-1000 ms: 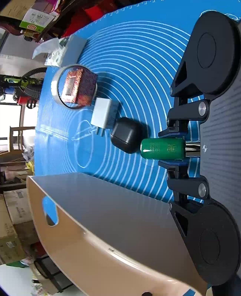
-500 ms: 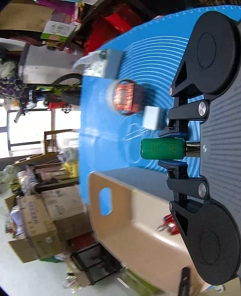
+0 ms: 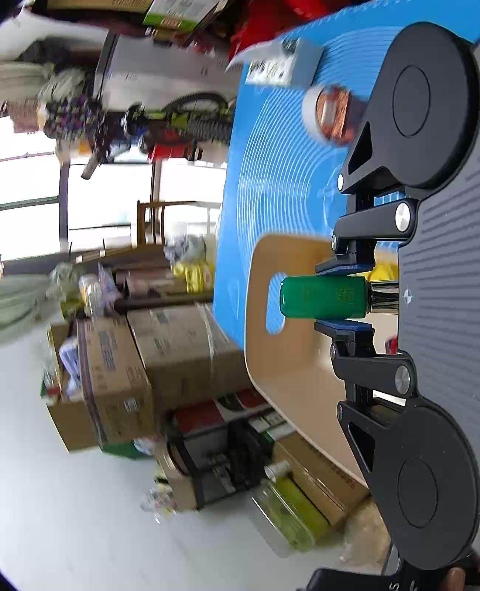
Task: Organize rigid objects
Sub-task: 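Lift the green marker with the right gripper and release it into the basket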
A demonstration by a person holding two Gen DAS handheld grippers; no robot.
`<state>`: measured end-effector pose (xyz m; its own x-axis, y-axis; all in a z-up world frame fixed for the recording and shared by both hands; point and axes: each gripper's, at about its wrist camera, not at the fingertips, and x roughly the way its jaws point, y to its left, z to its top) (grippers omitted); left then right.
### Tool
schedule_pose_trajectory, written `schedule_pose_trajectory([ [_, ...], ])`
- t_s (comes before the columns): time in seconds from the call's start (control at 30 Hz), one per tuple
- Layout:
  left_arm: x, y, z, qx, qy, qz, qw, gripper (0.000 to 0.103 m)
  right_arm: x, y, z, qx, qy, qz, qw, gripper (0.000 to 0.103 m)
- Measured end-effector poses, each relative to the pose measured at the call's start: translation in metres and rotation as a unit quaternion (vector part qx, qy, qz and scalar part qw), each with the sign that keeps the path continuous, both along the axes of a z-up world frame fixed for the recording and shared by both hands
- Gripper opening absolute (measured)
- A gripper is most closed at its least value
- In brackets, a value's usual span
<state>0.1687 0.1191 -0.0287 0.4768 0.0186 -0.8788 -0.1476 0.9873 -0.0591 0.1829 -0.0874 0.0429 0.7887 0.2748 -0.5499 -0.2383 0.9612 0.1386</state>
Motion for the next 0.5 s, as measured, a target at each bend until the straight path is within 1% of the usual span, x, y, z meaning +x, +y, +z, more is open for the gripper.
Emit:
schedule_pose_trajectory([
  [0.17, 0.0, 0.0, 0.0, 0.002, 0.0, -0.001, 1.0, 0.006, 0.008, 0.029, -0.007, -0.015, 0.019, 0.031, 0.999, 0.033],
  [0.43, 0.0, -0.002, 0.0, 0.007, -0.002, -0.004, 1.0, 0.006, 0.018, 0.056, -0.035, -0.044, 0.091, 0.06, 0.993, 0.033],
  [0.5, 0.0, -0.002, 0.0, 0.007, -0.002, -0.004, 1.0, 0.006, 0.016, 0.059, -0.042, -0.05, 0.1, 0.066, 0.992, 0.033],
])
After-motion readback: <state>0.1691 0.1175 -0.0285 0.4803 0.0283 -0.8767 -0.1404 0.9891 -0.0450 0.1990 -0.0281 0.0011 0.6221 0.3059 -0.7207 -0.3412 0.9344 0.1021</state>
